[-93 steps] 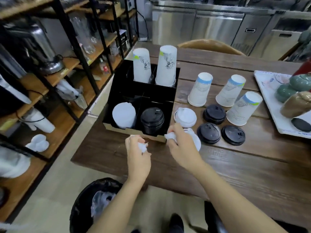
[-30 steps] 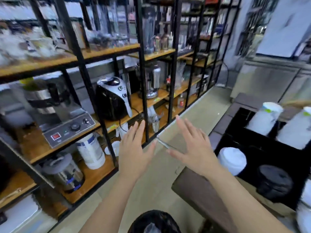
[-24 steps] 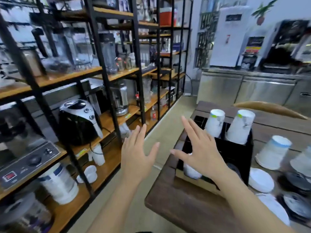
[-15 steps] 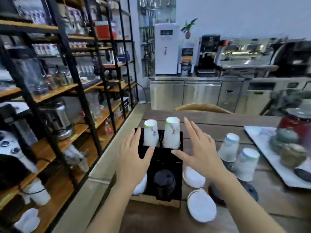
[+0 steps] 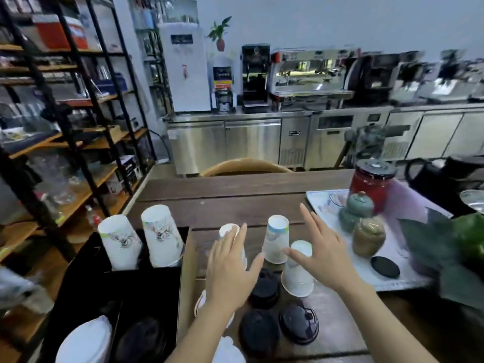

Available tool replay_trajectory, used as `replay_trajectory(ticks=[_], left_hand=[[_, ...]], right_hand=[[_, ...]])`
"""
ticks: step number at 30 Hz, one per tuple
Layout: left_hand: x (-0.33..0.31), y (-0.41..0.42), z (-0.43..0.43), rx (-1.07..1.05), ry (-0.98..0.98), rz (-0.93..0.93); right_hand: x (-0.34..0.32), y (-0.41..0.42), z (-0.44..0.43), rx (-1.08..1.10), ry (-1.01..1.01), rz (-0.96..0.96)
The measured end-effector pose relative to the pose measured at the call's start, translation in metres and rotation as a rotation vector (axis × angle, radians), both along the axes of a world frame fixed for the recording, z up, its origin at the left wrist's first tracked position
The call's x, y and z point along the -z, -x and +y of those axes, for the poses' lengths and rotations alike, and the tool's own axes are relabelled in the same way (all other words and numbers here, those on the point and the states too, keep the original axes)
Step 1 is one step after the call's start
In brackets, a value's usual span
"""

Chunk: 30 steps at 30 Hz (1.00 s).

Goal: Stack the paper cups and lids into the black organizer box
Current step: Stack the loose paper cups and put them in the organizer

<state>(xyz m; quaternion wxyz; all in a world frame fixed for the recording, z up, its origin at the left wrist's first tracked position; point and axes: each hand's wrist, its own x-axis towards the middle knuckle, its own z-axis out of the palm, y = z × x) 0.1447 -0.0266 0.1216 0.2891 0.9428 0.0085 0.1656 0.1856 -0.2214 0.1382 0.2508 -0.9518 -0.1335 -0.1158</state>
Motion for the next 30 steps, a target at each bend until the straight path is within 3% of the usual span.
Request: replay_trajectory(ticks=[15, 21, 26, 30], left_hand=[[0.062, -0.067, -0.053, 0.285, -0.16, 0.347], [0.082, -0.087, -0.059, 0.448, 0.03, 0.528], [0.086, -0.099, -0.059, 0.473, 0.235, 0.558], [0.068, -0.115, -0.065, 0.494, 0.319, 0.429]], right_hand=[[0.077, -0.033, -0.031, 0.105, 0.01, 0.35], [0.094, -0.046, -0.026, 0.133, -0.176, 0.463], [0.097, -0.053, -0.023, 0.172, -0.418, 0.425], [0.07, -0.06, -0.022, 0.16, -0.493, 0.179]])
